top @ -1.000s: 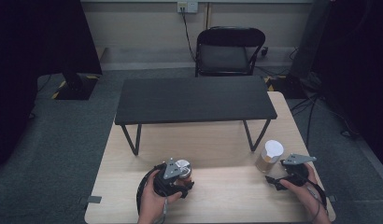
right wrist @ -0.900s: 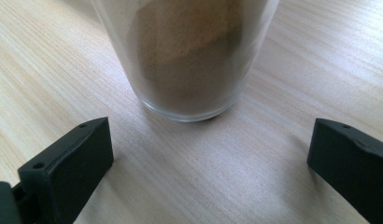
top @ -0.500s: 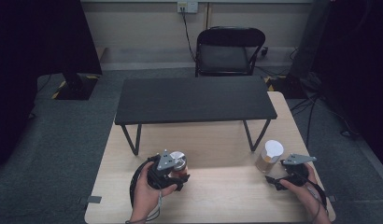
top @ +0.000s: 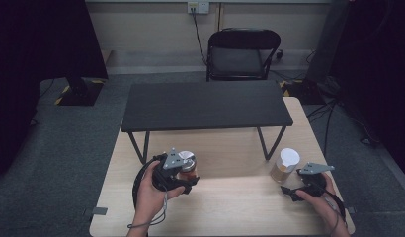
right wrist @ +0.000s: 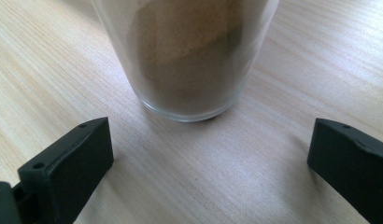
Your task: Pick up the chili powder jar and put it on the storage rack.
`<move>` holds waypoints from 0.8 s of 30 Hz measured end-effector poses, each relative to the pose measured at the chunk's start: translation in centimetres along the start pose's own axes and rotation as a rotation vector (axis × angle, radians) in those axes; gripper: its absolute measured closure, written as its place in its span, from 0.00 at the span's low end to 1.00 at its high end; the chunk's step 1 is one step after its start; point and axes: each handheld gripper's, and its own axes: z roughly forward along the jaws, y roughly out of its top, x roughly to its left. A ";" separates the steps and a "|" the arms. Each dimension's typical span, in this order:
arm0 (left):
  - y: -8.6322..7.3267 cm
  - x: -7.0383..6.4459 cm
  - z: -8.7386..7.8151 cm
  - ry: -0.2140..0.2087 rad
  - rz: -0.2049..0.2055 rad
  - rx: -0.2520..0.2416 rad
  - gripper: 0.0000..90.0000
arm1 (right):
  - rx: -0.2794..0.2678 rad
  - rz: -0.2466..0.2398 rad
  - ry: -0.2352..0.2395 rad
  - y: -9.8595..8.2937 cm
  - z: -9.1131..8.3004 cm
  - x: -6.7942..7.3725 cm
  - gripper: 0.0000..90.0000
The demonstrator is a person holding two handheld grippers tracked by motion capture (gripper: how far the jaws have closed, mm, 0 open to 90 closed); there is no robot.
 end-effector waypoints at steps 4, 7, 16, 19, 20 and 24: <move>1.1 0.2 -0.2 -0.012 0.010 0.006 0.34 | 0.000 0.000 0.000 0.0 0.0 0.0 0.00; 1.9 0.1 -0.5 -0.015 0.022 0.009 0.34 | 0.000 0.000 0.000 0.0 0.0 0.0 0.00; 3.9 0.4 -0.9 -0.029 0.041 0.006 0.34 | 0.000 0.000 0.000 0.0 0.0 0.0 0.00; 4.6 0.5 -1.1 -0.034 0.047 0.009 0.34 | 0.000 0.000 0.000 0.0 0.0 0.0 0.00; 4.9 0.6 -1.2 -0.038 0.050 0.008 0.34 | 0.000 0.000 0.000 0.0 0.0 0.0 0.00; 5.8 0.7 -1.4 -0.038 0.055 0.009 0.34 | 0.000 0.000 0.000 0.0 0.0 0.0 0.00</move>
